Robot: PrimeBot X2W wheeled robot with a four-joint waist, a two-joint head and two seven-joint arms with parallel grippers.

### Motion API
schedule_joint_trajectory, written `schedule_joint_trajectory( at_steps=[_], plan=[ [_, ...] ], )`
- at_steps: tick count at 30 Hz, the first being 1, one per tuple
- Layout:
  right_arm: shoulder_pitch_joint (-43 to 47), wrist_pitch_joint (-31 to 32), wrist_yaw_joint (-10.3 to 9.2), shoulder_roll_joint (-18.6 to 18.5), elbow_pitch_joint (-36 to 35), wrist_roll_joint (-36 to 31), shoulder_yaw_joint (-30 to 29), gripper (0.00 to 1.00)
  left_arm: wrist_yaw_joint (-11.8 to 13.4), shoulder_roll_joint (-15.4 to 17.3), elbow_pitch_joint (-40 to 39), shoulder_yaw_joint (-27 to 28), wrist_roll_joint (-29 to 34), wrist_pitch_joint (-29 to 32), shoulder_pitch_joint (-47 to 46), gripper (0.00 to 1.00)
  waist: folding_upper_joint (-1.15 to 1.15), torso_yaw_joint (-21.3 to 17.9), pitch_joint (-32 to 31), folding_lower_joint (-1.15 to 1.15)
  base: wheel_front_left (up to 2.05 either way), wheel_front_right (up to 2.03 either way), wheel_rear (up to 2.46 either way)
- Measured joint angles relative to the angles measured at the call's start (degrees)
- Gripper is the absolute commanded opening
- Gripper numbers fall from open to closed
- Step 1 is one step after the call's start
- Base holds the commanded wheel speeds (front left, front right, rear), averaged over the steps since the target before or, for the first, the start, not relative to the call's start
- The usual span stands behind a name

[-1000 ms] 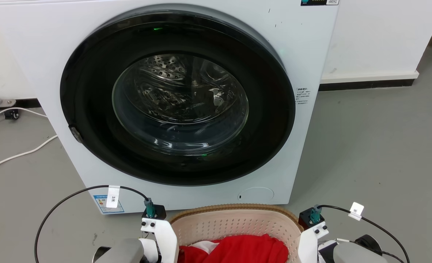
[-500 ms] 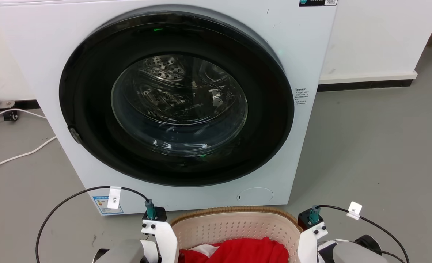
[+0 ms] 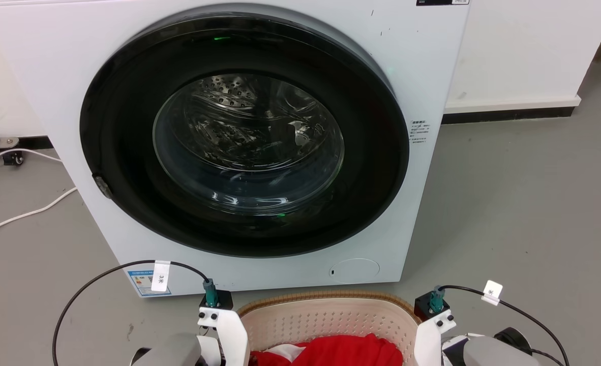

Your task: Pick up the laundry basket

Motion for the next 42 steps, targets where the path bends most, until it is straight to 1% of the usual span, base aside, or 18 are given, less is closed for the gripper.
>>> schedule_joint_trajectory(
  at_steps=[42],
  plan=[
    [0.6, 0.5, 0.0, -0.1, -0.4, -0.3, 0.0, 0.0, 0.0, 0.5, 0.0, -5.4, -5.2, -0.6, -0.4, 0.0, 0.0, -0.1, 0.1, 0.0, 0.0, 0.0, 0.0]
  ],
)
